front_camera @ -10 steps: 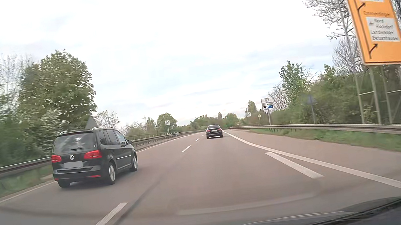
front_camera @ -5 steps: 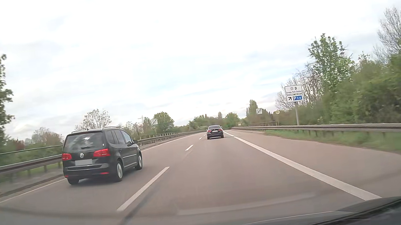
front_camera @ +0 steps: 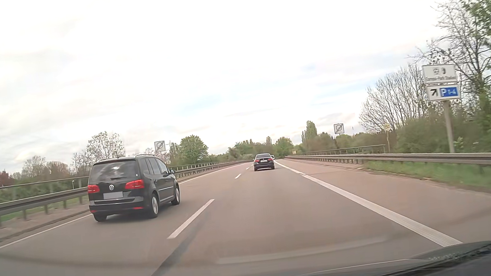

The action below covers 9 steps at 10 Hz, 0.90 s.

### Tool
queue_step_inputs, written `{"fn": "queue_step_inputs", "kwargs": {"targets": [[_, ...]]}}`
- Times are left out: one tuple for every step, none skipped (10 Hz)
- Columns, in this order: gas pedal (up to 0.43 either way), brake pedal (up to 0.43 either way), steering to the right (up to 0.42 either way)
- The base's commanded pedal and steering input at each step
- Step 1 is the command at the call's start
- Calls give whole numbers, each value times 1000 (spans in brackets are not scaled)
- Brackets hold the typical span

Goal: Follow the waypoints while adhering to traffic rules and regulations

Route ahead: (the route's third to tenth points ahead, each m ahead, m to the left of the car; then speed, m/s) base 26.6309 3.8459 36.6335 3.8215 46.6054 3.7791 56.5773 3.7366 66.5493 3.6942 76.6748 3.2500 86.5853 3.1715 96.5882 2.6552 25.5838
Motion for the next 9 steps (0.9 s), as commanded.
{"fn": "queue_step_inputs", "kwargs": {"targets": [[138,0,0],[138,0,0],[138,0,0],[150,0,1],[150,0,0],[150,0,0],[150,0,1],[150,0,1],[150,0,1]]}}
